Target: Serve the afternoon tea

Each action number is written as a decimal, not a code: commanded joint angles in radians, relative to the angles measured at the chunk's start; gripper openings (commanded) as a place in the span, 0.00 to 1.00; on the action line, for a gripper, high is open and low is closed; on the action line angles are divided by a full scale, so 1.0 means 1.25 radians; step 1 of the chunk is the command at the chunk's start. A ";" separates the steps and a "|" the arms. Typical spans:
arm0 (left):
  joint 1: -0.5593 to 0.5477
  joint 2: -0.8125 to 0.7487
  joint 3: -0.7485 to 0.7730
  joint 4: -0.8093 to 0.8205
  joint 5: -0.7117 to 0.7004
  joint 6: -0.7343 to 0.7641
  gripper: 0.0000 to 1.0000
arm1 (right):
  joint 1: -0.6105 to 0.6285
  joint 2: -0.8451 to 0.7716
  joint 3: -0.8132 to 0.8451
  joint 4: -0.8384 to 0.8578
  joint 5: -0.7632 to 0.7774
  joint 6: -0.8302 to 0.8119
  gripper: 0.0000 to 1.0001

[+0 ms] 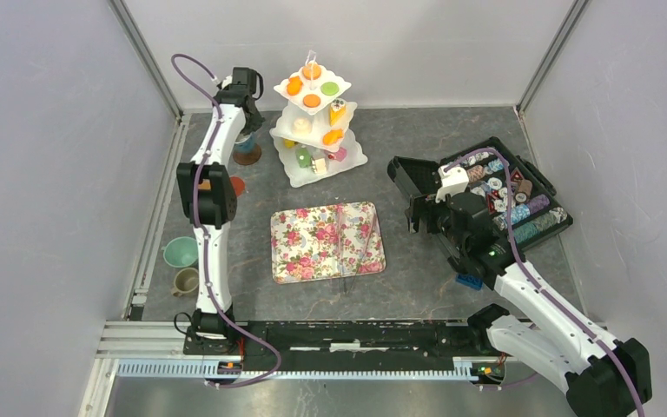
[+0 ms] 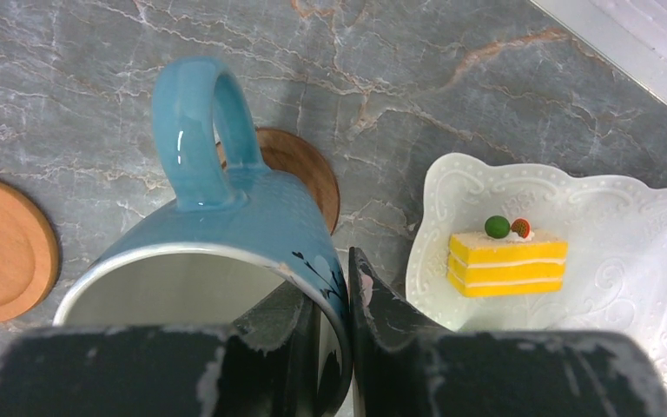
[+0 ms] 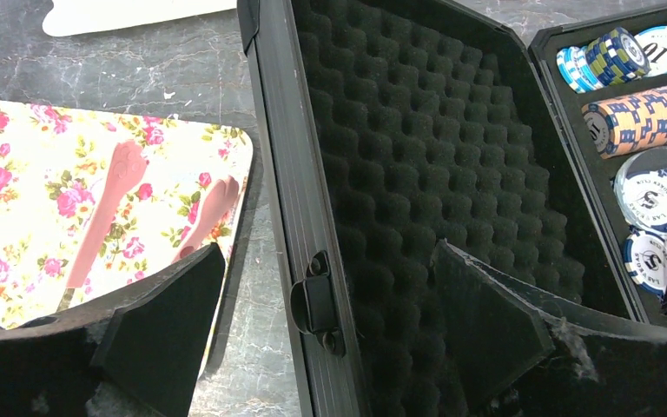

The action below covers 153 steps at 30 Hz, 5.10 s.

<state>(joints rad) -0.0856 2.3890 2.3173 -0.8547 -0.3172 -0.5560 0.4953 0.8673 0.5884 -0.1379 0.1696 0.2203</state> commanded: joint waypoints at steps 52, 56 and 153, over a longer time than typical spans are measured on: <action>0.021 0.040 0.007 0.050 0.017 0.005 0.24 | 0.000 0.011 0.013 0.005 0.007 0.013 0.98; 0.021 0.041 0.008 0.043 0.013 0.008 0.24 | 0.000 0.010 0.012 0.007 0.004 0.015 0.98; 0.179 -0.366 -0.694 0.272 0.311 -0.167 0.62 | 0.000 -0.014 -0.030 0.043 -0.055 0.034 0.98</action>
<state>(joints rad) 0.1398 2.0487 1.4342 -0.4095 0.0978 -0.7918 0.4946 0.8566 0.5583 -0.0834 0.1055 0.2581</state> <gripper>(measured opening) 0.575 0.978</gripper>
